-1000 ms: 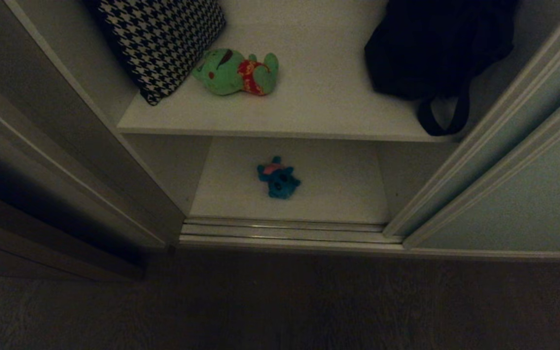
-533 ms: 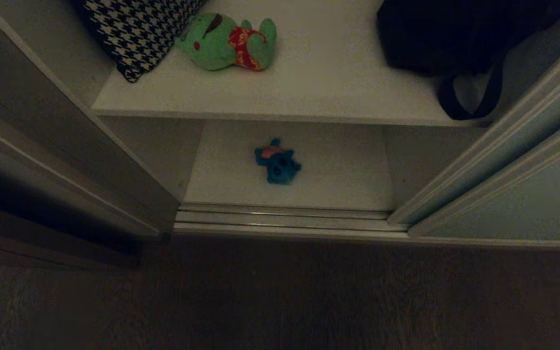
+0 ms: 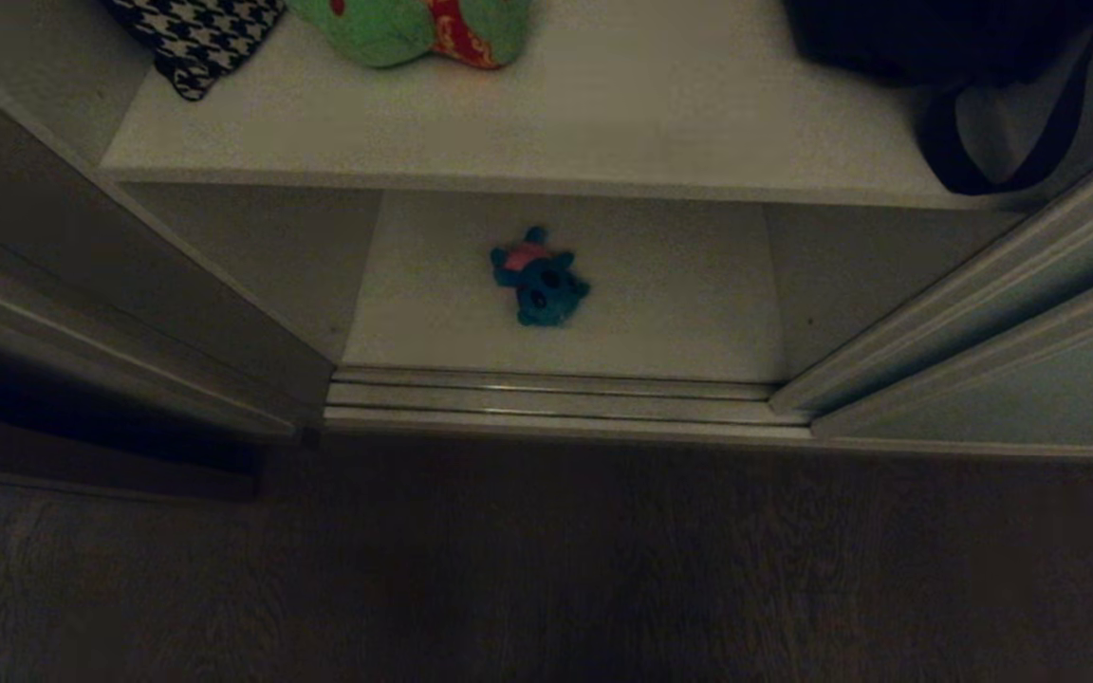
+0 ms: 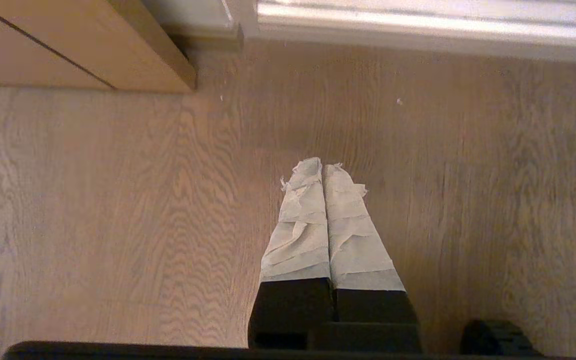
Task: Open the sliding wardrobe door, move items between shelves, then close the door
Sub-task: Place the blue doll on the higher shelf
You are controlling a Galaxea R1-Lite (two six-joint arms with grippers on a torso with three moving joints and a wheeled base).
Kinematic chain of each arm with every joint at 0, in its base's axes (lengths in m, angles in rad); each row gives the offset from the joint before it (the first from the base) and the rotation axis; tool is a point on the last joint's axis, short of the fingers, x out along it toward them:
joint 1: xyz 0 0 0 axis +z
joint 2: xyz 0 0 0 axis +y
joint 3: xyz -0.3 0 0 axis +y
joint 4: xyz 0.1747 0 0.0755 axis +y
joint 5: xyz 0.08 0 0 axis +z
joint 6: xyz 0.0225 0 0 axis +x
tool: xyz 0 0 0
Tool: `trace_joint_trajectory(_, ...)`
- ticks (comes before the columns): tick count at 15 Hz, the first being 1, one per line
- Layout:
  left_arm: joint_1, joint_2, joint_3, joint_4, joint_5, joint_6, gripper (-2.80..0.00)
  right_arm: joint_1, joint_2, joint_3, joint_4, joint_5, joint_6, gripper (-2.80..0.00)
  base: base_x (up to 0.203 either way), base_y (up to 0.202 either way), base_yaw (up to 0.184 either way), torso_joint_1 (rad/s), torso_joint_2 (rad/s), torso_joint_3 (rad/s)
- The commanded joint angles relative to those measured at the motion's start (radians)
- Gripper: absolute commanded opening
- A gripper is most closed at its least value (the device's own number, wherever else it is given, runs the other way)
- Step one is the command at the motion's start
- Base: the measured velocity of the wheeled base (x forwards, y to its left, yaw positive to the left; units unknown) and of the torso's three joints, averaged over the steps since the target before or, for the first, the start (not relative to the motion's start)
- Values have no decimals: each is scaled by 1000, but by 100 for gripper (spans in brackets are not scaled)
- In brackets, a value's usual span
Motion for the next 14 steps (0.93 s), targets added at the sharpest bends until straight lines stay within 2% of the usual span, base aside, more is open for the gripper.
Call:
trace_joint_trajectory(1,0,2,0,2,0,0,-280,0,-3,0,-1,0,-1,-280,0,0,0,5,5,-201)
trace_joint_trajectory(10,0,2,1,0,0,-2,-280,0,-3,0,-1,0,-1,-280,0,0,0,4,4,-189)
trace_joint_trajectory(14,0,2,1,0,0,-6,-280,0,-3,-1,-1,0,-1,-280,0,0,0,4,1,-37)
